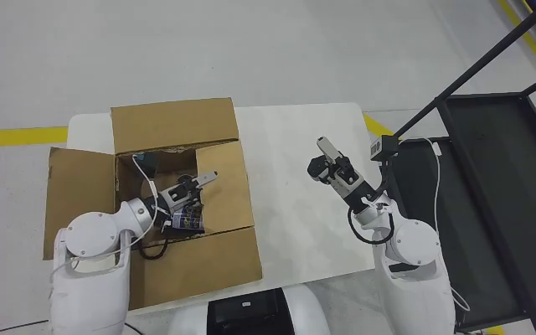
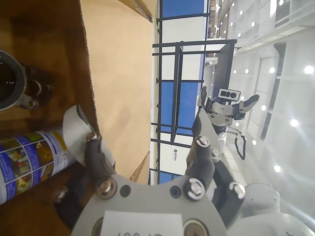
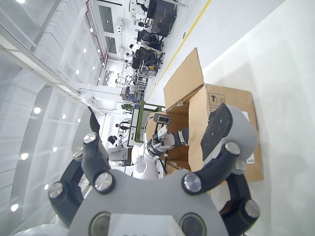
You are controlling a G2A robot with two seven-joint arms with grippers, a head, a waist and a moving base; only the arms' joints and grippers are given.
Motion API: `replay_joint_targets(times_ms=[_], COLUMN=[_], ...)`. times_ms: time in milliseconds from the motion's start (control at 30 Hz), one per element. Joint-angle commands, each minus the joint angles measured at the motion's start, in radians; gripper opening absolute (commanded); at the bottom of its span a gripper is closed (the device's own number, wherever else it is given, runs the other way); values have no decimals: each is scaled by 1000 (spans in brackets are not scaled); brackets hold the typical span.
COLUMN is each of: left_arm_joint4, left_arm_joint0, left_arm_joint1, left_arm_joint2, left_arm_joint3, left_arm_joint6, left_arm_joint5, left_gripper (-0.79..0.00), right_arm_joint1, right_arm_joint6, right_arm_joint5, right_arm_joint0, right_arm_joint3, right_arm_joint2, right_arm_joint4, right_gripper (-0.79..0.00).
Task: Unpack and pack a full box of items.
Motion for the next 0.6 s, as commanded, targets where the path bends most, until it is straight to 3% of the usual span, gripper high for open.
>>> replay_joint_targets(times_ms=[0,567], left_arm_joint4=[-12,-103], left_arm_joint0=[3,20], left_arm_joint1=[4,35], left_arm_joint2=[-2,4], left_arm_joint3=[-10,-137], left_arm_joint6=[3,30], left_arm_joint5=[3,22], left_gripper=[-520,-471], right_arm_joint1=[0,0], right_arm_joint6=[0,0], right_arm_joint5=[0,0], right_arm_joint0=[0,0], right_arm_joint3=[0,0], right_arm_joint2=[0,0], right_arm_joint4=[0,0], right_gripper=[0,0])
